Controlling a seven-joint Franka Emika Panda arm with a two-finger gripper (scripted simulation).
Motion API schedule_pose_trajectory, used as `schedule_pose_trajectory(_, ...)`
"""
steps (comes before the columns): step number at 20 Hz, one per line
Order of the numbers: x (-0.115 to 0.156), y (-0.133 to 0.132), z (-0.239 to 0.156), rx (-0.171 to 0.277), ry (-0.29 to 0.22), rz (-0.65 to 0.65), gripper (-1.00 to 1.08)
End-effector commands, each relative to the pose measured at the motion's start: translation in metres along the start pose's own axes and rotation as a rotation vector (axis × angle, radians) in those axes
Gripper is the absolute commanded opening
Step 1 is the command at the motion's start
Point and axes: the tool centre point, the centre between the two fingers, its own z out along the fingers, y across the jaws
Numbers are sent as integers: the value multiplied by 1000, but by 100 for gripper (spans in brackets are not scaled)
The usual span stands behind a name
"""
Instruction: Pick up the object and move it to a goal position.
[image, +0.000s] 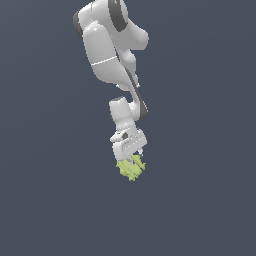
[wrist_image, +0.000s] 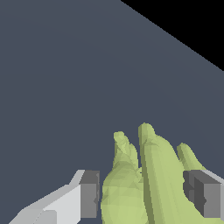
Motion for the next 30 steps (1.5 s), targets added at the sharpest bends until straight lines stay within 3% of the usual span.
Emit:
schedule_pose_trajectory(1, 0, 0, -1, 0, 0, 0, -100)
schedule_pose_trajectory(12, 5, -4, -37, 1, -1, 0, -100)
schedule_pose_trajectory(30, 22, -18, -163, 4, -7, -1, -100)
